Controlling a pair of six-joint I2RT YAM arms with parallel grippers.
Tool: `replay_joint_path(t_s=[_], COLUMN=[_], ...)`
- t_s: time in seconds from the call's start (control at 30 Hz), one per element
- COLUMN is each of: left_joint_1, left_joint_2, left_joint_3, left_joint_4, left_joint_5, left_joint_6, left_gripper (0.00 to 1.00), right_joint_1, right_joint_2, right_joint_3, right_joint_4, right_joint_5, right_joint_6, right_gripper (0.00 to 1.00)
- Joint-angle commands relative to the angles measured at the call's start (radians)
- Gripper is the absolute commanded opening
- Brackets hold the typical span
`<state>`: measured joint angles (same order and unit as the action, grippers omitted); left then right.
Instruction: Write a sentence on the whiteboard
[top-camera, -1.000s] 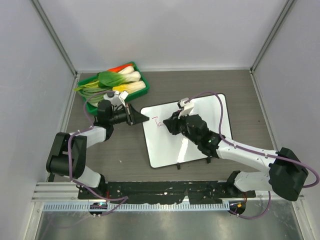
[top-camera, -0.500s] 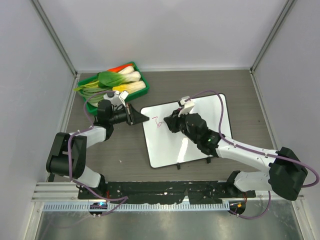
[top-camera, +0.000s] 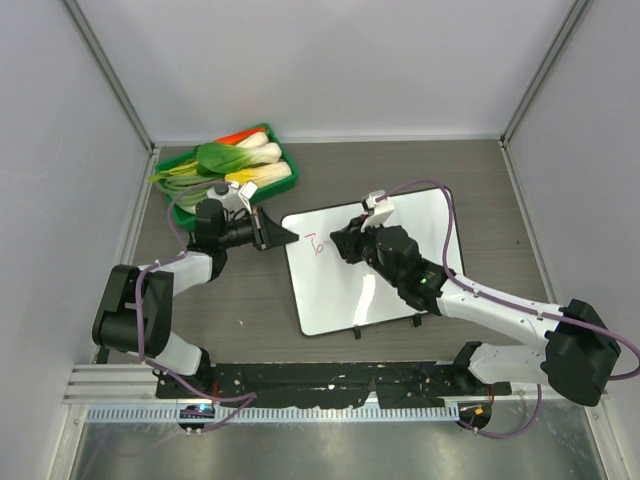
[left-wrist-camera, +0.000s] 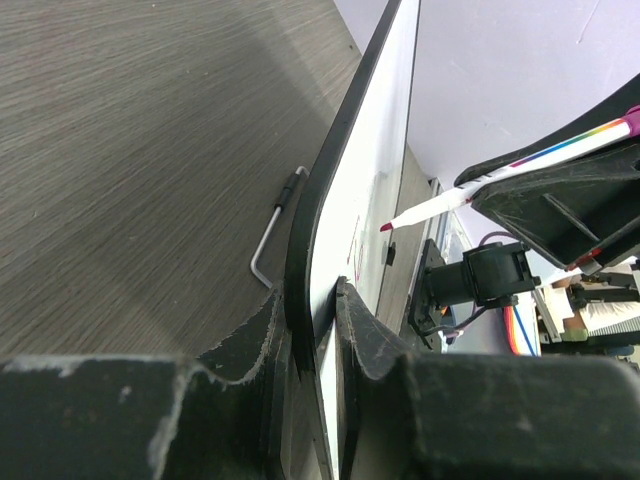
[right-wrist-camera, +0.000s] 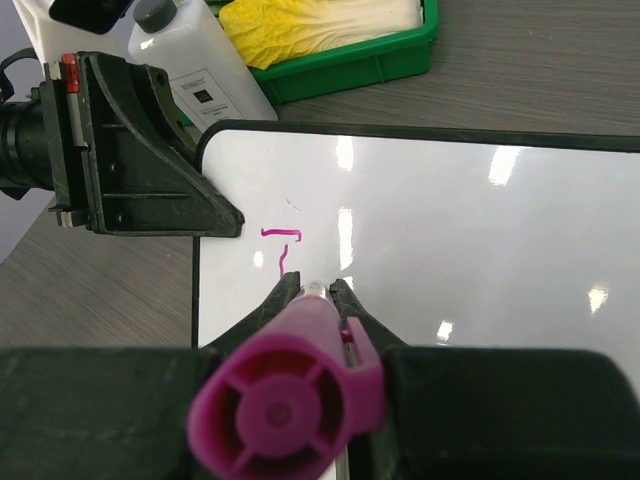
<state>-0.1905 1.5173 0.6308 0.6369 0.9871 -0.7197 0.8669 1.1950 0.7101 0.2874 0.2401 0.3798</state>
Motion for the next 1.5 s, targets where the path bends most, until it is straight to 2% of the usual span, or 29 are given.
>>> replay_joint_path(t_s=[0.0, 0.37, 1.1, 1.47], left_joint_1=[-0.029, -0.029, -0.029, -0.03], left_joint_2=[0.0, 0.003, 0.009, 0.007], left_joint_3=[0.006, 0.009, 0.013, 0.015], left_joint_4=[-0.042, -0.045, -0.055, -0.065], left_joint_5=[-0.008, -0.008, -0.01, -0.008], left_joint_6=[0.134, 0.135, 0.146, 0.151], left_gripper=[0.0, 0.0, 0.0, 0.0], right_joint_1=[-0.002, -0.003, -0.003, 0.0], right_joint_2=[-0.023, -0.012, 0.006, -0.026], right_joint_3=[0.028, 0.015, -0.018, -0.049], right_joint_4=[-0.004, -0.03, -0.063, -0.088], right_joint_5=[0.036, 0.102, 0.002, 0.06], right_joint_6=[-0.016, -0.001, -0.001, -0.004], right_gripper=[0.01, 0.01, 0.01, 0.01])
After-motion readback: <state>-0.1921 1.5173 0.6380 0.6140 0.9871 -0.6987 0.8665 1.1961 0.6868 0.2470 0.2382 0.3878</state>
